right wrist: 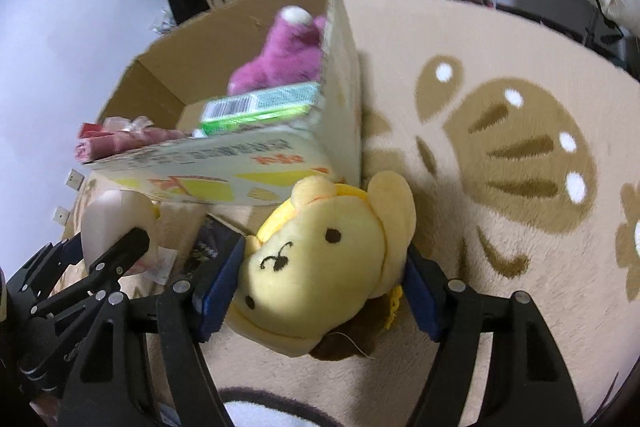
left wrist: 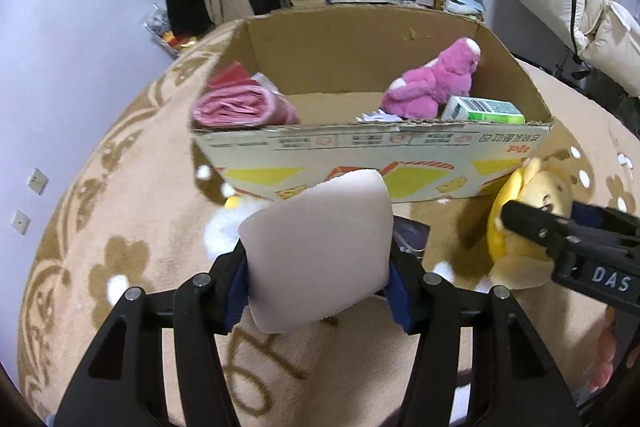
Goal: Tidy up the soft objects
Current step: 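Lift the foam block with left tool while right tool carries the plush dog over the box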
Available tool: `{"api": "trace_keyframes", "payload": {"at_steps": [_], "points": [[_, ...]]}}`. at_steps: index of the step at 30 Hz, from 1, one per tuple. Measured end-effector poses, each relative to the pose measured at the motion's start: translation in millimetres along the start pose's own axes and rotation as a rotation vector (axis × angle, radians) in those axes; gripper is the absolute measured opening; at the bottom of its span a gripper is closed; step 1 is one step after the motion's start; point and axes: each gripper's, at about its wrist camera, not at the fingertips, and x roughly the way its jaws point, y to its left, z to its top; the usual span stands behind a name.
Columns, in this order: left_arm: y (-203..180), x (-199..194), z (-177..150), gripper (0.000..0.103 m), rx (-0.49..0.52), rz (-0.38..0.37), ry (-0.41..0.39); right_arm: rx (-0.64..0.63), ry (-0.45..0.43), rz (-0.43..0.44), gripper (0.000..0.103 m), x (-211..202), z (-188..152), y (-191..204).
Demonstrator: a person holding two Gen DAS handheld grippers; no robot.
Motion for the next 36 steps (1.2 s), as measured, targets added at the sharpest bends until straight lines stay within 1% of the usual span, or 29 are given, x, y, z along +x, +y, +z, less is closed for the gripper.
{"api": "trace_keyframes", "payload": {"at_steps": [2, 5, 7, 9, 15, 19, 22, 25, 27, 34, 36], "points": [[5, -9, 1, 0.056, -0.002, 0.008, -0.017, -0.021, -0.030, 0.009, 0.078, -10, -1, 5], [8, -24, 5, 0.056, -0.007, -0.004, -0.044, -0.048, -0.067, 0.020, 0.078, -23, -4, 14], [9, -33, 6, 0.056, -0.007, -0.005, -0.065, -0.062, -0.085, 0.023, 0.078, -22, -1, 15], [14, -44, 6, 0.056, -0.008, 0.004, -0.091, -0.073, -0.115, 0.027, 0.078, -30, -3, 20], [23, -73, 7, 0.056, -0.012, 0.033, -0.177, -0.116, -0.281, 0.052, 0.078, -61, 2, 34], [24, -89, 11, 0.056, 0.009, 0.060, -0.249, -0.141, -0.356, 0.066, 0.078, -79, 9, 42], [26, -95, 19, 0.056, 0.019, 0.062, -0.279, -0.156, -0.389, 0.069, 0.078, -83, 16, 47], [33, -100, 29, 0.056, 0.002, 0.039, -0.299, -0.169, -0.417, 0.076, 0.078, -87, 24, 52], [37, -103, 35, 0.056, -0.009, 0.038, -0.314, -0.179, -0.430, 0.076, 0.078, -87, 30, 56], [50, -97, 54, 0.056, -0.033, 0.027, -0.341, -0.202, -0.450, 0.077, 0.078, -82, 43, 63], [53, -96, 56, 0.056, -0.043, 0.009, -0.341, -0.203, -0.449, 0.079, 0.078, -82, 45, 63]]}}
